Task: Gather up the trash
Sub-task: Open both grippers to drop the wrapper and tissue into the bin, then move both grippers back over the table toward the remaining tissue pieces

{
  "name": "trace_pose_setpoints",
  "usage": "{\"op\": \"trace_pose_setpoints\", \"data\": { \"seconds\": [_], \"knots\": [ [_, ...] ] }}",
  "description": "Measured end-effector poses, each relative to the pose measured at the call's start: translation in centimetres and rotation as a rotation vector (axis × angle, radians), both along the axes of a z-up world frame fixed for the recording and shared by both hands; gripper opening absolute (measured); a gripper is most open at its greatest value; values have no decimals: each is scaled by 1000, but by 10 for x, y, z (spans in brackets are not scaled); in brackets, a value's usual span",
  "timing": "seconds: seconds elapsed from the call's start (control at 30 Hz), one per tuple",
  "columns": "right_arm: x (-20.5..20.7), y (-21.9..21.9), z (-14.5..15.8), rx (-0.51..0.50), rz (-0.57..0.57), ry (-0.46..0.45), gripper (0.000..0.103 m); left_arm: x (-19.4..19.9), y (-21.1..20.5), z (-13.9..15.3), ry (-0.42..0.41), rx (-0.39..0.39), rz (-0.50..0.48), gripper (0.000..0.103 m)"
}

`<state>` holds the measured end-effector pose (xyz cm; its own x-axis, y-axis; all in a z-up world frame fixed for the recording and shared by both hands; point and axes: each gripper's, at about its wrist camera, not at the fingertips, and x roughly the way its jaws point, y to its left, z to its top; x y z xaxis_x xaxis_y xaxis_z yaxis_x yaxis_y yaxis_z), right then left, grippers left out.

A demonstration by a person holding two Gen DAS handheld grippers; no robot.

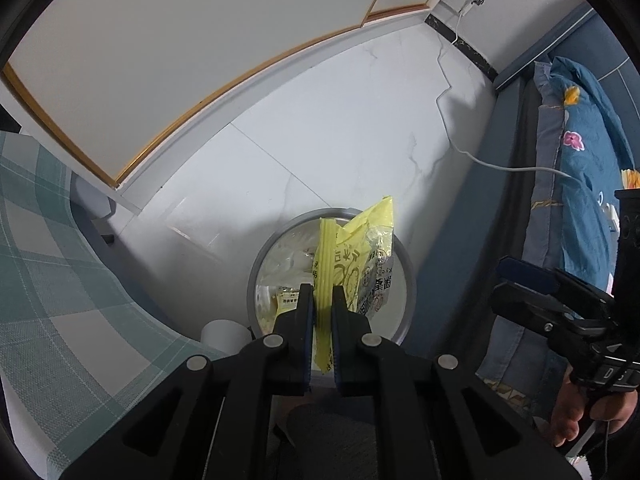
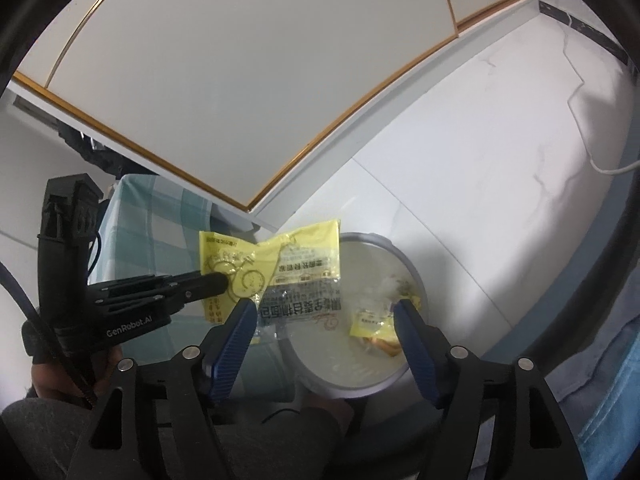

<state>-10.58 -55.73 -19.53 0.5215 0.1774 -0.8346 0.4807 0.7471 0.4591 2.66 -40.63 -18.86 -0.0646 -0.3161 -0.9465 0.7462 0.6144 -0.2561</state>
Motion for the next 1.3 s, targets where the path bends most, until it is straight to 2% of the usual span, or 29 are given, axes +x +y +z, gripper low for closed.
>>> {"op": "trace_pose_setpoints", "data": {
  "seconds": [0.07,0.13,0.23,0.4,0.57,0.67,0.93,1.03,1.1,1.23,1.3],
  "knots": [
    [0,0,0,-5,-1,0,73,-1,0,-1,1,8,-2,13],
    [-1,0,1,-10,-2,0,74,-3,0,0,-8,8,-6,32],
    [-1,2,2,-20,0,0,75,-6,3,4,-35,3,-11,50],
    [-1,6,4,-17,-10,-6,76,-6,16,12,-84,13,39,51],
    [-1,14,22,-58,1,-27,78,-2,39,34,-164,-35,125,53],
    [-4,18,44,-97,-1,-70,80,-3,51,50,-231,-62,167,57],
    [-5,44,111,-167,11,-214,85,-6,95,106,-395,-168,285,60],
    [-1,66,140,-187,40,-292,87,-6,115,125,-458,-198,328,68],
    [4,83,155,-206,68,-338,89,-6,133,137,-495,-216,366,70],
    [20,118,178,-229,133,-384,89,-3,169,154,-529,-247,435,72],
    [27,136,188,-226,164,-409,89,-2,186,159,-543,-255,472,76]
  ]
}}
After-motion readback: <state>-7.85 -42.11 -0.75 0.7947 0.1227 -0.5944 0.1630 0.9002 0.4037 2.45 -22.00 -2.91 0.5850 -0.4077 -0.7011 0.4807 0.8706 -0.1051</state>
